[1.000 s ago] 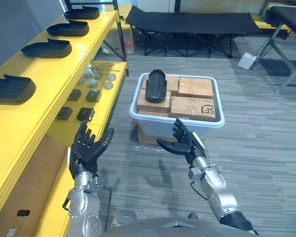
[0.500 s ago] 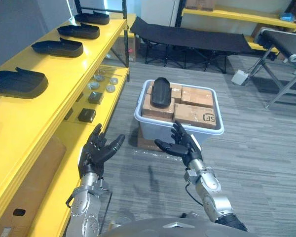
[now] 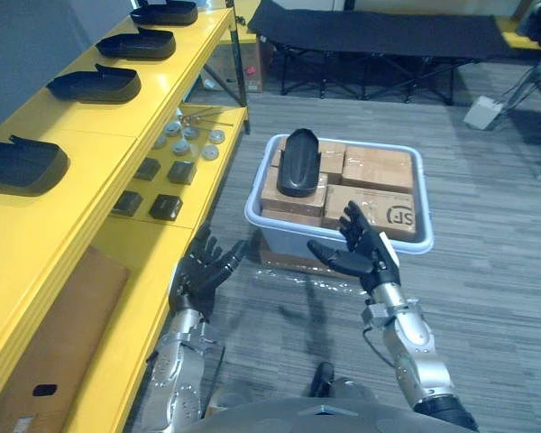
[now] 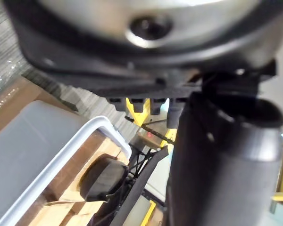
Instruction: Walk over and take three plastic housings, then place them on the shelf
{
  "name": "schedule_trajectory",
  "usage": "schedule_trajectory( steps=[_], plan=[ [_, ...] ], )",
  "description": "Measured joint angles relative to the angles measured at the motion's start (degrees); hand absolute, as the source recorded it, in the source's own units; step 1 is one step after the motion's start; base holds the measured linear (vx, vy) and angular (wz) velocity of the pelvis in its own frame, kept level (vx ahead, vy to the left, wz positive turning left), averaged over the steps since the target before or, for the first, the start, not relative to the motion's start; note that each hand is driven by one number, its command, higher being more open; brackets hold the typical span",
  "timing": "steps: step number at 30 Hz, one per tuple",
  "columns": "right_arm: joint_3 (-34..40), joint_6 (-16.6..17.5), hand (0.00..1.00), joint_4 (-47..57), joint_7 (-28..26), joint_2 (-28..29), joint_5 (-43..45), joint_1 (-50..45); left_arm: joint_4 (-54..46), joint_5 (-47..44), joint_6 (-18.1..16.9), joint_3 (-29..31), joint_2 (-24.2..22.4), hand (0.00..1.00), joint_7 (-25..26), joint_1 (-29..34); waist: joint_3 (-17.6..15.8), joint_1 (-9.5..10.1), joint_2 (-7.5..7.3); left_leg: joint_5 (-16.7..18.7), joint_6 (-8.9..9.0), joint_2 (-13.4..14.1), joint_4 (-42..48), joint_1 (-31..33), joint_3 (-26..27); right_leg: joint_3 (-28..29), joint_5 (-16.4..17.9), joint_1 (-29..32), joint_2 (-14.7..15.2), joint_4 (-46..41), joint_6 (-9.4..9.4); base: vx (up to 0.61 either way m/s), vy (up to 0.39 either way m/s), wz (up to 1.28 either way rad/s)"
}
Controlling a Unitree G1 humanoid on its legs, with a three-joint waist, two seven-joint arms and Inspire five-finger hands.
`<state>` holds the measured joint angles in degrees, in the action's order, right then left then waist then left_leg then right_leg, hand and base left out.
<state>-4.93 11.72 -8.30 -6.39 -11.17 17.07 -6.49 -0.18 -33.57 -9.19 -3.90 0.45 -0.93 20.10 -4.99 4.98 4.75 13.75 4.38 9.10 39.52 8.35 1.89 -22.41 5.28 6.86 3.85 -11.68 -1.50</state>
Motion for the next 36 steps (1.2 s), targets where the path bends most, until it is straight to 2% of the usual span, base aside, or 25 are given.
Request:
schedule_trajectory(
  steps=[1, 2, 3, 4, 5, 7, 8, 9, 10, 11, 12, 13, 14, 15, 17, 23, 26, 28, 30, 32, 33, 34, 36],
  plan=[
    [-0.14, 0.08, 1.00, 0.33, -0.91, -1.20, -0.01, 0.01, 0.12, 0.01, 0.01, -0.10, -0.59, 1.00, 0.11, 1.00, -0.46, -0.09, 0.73, -4.48, 1.77, 1.78, 10.09, 4.01, 0.34, -0.37, -0.21, -3.94, -0.97, 2.60, -0.37, 0.32, -0.007, 0.31],
    [-0.24, 0.44, 1.00, 0.37, -1.16, -1.52, -0.01, -0.03, 0.18, 0.01, 0.00, -0.10, -0.67, 1.00, 0.12, 1.62, -0.49, 0.41, 0.82, -5.71, 2.40, 2.33, 13.52, 5.39, 0.60, -0.57, -0.20, -5.46, -1.19, 3.67, -0.35, 0.39, 0.023, 0.07],
    [-0.19, 1.56, 1.00, 0.40, -1.35, -1.92, -0.03, 0.13, 0.42, 0.01, 0.10, -0.20, -0.71, 1.00, 0.10, 2.42, -0.16, 1.37, 0.79, -3.17, 2.70, 2.40, 13.88, 7.32, 1.37, -0.61, -0.15, -7.31, -1.05, 5.16, -0.35, 0.31, 0.070, -0.04],
    [-0.09, 2.46, 1.00, 0.61, -1.13, -2.08, -0.02, 1.01, 0.40, 0.09, 0.14, -0.19, -0.70, 1.00, 0.08, 2.49, -0.16, 1.85, 0.85, -0.82, 1.33, 1.30, 9.87, 8.81, 2.61, -0.42, -0.17, -8.66, -0.41, 6.54, -0.32, 0.31, 0.084, -0.06],
    [-0.10, 2.79, 1.00, 0.64, -0.64, -2.06, -0.02, 1.50, 0.38, 0.12, 0.13, -0.13, -0.70, 1.00, 0.08, 2.45, -0.22, 2.20, 0.76, -0.04, 0.44, 0.83, 6.88, 9.36, 3.32, -0.20, -0.23, -9.23, -0.01, 7.08, -0.21, 0.31, 0.122, -0.12],
    [-1.16, 2.95, 1.00, 0.63, 1.70, -1.84, -0.67, 3.13, 0.34, 0.36, 0.17, -0.22, -0.75, 1.00, 0.07, 2.40, -0.77, 3.28, -0.65, -0.67, -0.75, -1.19, -7.76, 8.94, 3.76, 0.42, -0.53, -11.35, 2.94, 7.51, 1.93, 0.32, 0.161, -0.15],
    [-1.93, 3.31, 1.00, 0.50, 2.76, -2.00, -1.08, 3.92, 0.25, 0.44, 0.17, -0.43, -0.86, 1.00, 0.02, 2.40, -0.78, 3.29, -0.82, -3.22, -0.47, -1.74, -14.92, 8.44, 2.04, 0.64, -0.44, -11.98, 3.82, 7.46, 2.63, 0.25, 0.159, -0.20],
    [-2.63, 3.70, 1.00, 0.14, 3.61, -2.13, -1.13, 4.70, 0.20, 0.45, 0.18, -0.74, -0.90, 1.00, 0.00, 2.43, -0.51, 3.59, -0.40, -7.58, -0.05, -2.03, -22.32, 7.23, -0.45, 1.14, -0.38, -12.34, 4.07, 7.38, 3.03, 0.25, 0.209, -0.51],
    [-3.62, 3.77, 1.00, 0.04, 4.84, -2.59, -1.39, 5.66, -0.09, 0.46, 0.18, -0.93, -1.00, 1.00, -0.18, 2.49, 0.19, 4.60, 0.74, -19.47, 1.18, -1.36, -29.59, 5.17, -4.21, 2.90, 0.44, -12.46, 3.83, 7.31, 5.82, 0.35, 0.322, -0.57],
    [-4.41, 3.74, 1.00, -1.57, 5.91, -0.79, -2.50, 6.99, 0.87, 0.49, 0.21, -0.81, 0.04, 1.00, 0.04, 0.51, 0.26, 3.95, -1.40, -18.85, 1.60, -3.09, -30.45, 4.08, -3.39, 3.82, 0.73, -13.02, 5.91, 7.86, 7.53, 0.32, 0.307, -0.47],
    [-4.59, 3.74, 1.00, -1.72, 6.04, -0.38, -2.60, 7.22, 0.75, 0.50, 0.16, -0.76, 0.54, 1.00, 0.13, -0.02, 0.30, 3.93, -2.28, -18.55, 1.40, -3.56, -31.33, 3.67, -3.19, 3.75, 0.27, -12.68, 6.52, 7.73, 7.82, 0.28, 0.253, -0.19],
    [-4.65, 3.76, 1.00, -1.73, 5.92, 0.52, -2.50, 7.34, 0.59, 0.51, -0.03, -0.79, 2.03, 1.00, 0.11, -1.66, 0.14, 3.91, -4.56, -18.53, 0.84, -5.02, -33.02, 2.73, -2.16, 3.42, 0.22, -12.57, 8.17, 7.77, 7.81, 0.19, 0.142, -0.16],
    [-4.62, 3.76, 1.00, -2.20, 5.71, 0.72, -2.21, 7.52, 0.58, 0.49, -0.04, -0.77, 2.75, 1.00, 0.13, -2.82, 0.11, 3.84, -5.80, -18.18, 0.06, -5.98, -33.40, 1.99, -1.53, 3.02, -0.36, -12.65, 9.24, 7.56, 8.04, 0.18, 0.128, -0.14],
    [-4.55, 3.75, 1.00, -2.32, 5.58, 0.72, -2.16, 7.44, 0.51, 0.49, -0.04, -0.76, 2.81, 1.00, 0.15, -2.93, 0.15, 3.73, -6.04, -17.96, -0.27, -6.37, -33.39, 1.60, -1.43, 2.73, -0.70, -12.73, 9.69, 7.26, 8.25, 0.15, 0.103, -0.10],
    [-3.65, 3.77, 1.00, -2.37, 5.03, 1.22, -2.12, 7.17, -1.13, 0.74, 0.15, -0.81, 2.78, 1.00, 0.22, -3.22, 0.05, 2.22, -5.96, -16.92, -1.24, -6.87, -32.89, 0.18, -1.06, 2.01, -1.01, -12.14, 10.89, 3.20, 8.73, 0.10, 0.092, -0.08],
    [-2.31, 3.84, 1.00, -2.38, 2.84, 3.12, -0.96, 7.99, -3.17, 2.18, 0.24, -0.29, 2.79, 1.00, 0.37, -3.42, -0.04, 2.32, -5.76, -16.79, -1.64, -5.72, -35.09, -1.90, 3.20, 4.71, -2.80, -9.27, 11.13, 1.92, 8.66, -0.03, 0.051, -0.44],
    [-2.37, 3.72, 1.00, -2.38, 2.85, 3.50, -1.16, 8.04, -3.17, 1.55, 0.24, -0.23, 2.67, 1.00, -0.02, -4.35, -0.62, 2.05, -4.68, -18.02, -1.48, -5.49, -38.90, -1.89, 2.11, 5.46, -3.46, -6.28, 11.07, -1.15, 8.08, -0.09, 0.031, -0.06],
    [-2.34, 3.32, 1.00, -2.35, 2.87, 3.94, -3.00, 8.03, -3.16, -0.27, 0.20, 0.01, 2.17, 1.00, -0.66, -4.61, -1.49, 1.35, -3.21, -18.67, -0.97, -5.29, -40.98, -1.83, -1.52, 5.50, -3.28, -4.73, 10.53, -4.96, 7.50, -0.11, -0.005, 0.48],
    [-2.61, 2.36, 1.00, -2.34, 2.60, 3.89, -4.22, 8.06, -3.16, -1.48, 0.00, 0.42, 2.08, 1.00, -1.05, -4.51, -1.76, 1.46, -2.75, -19.16, -0.21, -4.75, -41.34, -1.76, -2.74, 5.20, -2.20, -5.40, 9.66, -4.47, 6.45, -0.07, -0.075, 0.49],
    [-3.46, 1.07, 1.00, -2.38, 1.24, 3.43, -5.07, 9.63, -3.14, -5.15, -1.96, 1.77, 1.96, 1.00, -0.85, -4.24, -1.48, 3.01, -3.60, -20.05, 1.15, -3.99, -40.51, 0.02, -2.99, 5.16, 1.27, -6.17, 8.40, -1.54, 6.22, -0.10, -0.182, 0.18],
    [-3.92, 1.03, 1.00, -2.38, 0.36, 2.82, -5.04, 11.11, -3.09, -6.61, -3.05, 2.86, 1.71, 1.00, -0.35, -4.21, -1.53, 3.10, -3.89, -20.67, 1.86, -3.64, -39.47, 1.59, -2.97, 4.99, 3.39, -5.92, 7.89, -0.81, 7.29, -0.11, -0.259, 0.11],
    [-3.92, 1.01, 1.00, -2.43, -0.09, 1.29, -4.92, 12.49, -2.02, -7.67, -3.84, 3.77, 0.98, 1.00, 0.19, -4.20, -1.87, 2.96, -2.49, -21.52, 2.46, -2.41, -39.10, 2.61, -3.49, 3.68, 4.00, -5.64, 6.47, -1.68, 8.32, -0.15, -0.306, 0.39],
    [-2.99, 0.72, 1.00, -3.01, 0.54, -1.04, -4.75, 12.16, -0.84, -8.63, -4.70, 3.52, 0.21, 1.00, 0.44, -3.33, -2.12, 2.54, -2.14, -21.98, 1.24, -0.19, -37.70, 3.63, -3.33, 0.07, 5.16, -6.85, 5.16, -1.99, 6.67, -0.11, -0.203, 0.73]
  ],
)
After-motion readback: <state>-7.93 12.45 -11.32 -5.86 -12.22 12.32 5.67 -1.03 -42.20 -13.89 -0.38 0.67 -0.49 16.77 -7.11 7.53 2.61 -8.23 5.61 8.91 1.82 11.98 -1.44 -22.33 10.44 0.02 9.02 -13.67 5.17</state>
